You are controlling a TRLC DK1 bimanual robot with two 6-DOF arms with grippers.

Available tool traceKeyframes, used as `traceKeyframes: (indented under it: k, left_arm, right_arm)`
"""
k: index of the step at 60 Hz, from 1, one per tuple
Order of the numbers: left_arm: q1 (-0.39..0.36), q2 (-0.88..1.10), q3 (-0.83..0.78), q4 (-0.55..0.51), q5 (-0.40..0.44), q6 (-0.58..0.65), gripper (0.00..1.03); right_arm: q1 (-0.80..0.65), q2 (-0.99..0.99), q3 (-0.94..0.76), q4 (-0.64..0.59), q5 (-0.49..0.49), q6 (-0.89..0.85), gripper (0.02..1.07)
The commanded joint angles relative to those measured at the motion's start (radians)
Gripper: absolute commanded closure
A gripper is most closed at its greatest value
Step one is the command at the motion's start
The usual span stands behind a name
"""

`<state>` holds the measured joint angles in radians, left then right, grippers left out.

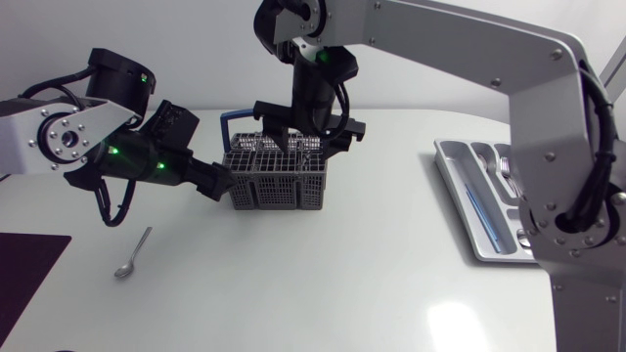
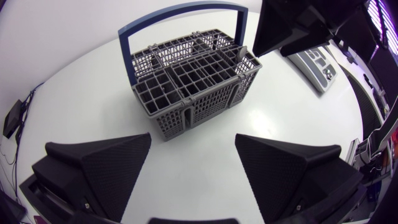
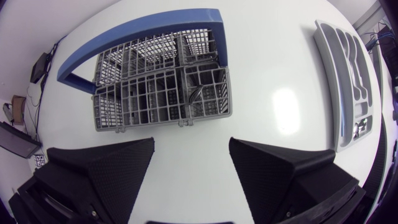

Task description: Unload the cutlery basket into the drawer organizer.

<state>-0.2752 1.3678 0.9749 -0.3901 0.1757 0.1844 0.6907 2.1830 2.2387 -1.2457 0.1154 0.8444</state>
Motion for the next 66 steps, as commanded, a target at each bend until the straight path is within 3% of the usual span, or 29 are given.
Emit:
traceKeyframes:
  k: [1, 10, 44, 51, 66]
  left_arm:
    - [-0.015, 0.014, -0.022, 0.010, 0.005, 0.013, 0.09]
    - [-0.027, 0.025, -0.021, 0.020, 0.005, 0.013, 0.09]
    - [-0.025, 0.051, -0.022, 0.048, 0.005, 0.017, 0.09]
    - [-0.025, 0.056, -0.024, 0.051, 0.005, 0.017, 0.09]
    - [-0.028, 0.065, -0.028, 0.062, 0.005, 0.015, 0.09]
  right_arm:
    - [-0.010, 0.049, 0.012, 0.011, -0.003, 0.042, 0.22]
    - [-0.020, 0.080, 0.044, 0.015, -0.010, 0.048, 0.23]
    - [-0.054, 0.208, 0.187, 0.015, 0.010, 0.068, 0.48]
    - [-0.056, 0.221, 0.197, 0.015, 0.010, 0.073, 0.49]
    - [-0.054, 0.239, 0.211, 0.019, 0.052, 0.082, 0.66]
